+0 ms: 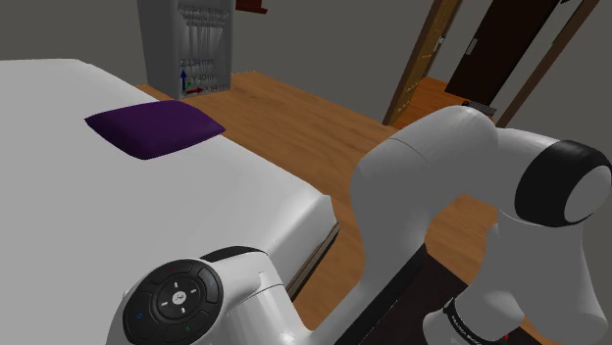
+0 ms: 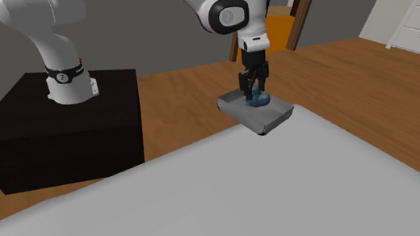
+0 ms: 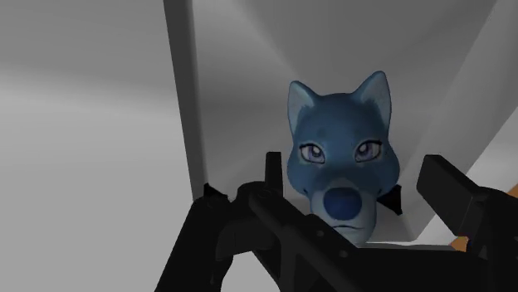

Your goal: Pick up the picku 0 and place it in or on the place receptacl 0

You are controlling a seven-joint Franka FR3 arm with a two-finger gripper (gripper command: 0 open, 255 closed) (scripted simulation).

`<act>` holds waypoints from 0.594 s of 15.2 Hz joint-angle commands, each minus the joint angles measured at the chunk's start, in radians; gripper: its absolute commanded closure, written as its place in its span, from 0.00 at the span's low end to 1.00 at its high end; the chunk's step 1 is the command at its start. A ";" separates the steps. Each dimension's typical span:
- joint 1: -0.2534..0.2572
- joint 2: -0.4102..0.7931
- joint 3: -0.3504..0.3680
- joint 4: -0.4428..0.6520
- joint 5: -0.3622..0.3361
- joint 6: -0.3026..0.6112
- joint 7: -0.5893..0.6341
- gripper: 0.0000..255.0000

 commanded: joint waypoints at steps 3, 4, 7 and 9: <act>0.000 0.000 0.000 0.000 0.000 0.000 0.000 0.00; 0.000 0.000 0.000 0.000 0.000 0.000 0.000 0.00; -0.022 -0.056 0.028 -0.025 0.032 -0.028 -0.017 0.00; -0.042 -0.105 0.053 -0.042 0.063 -0.056 -0.033 0.00</act>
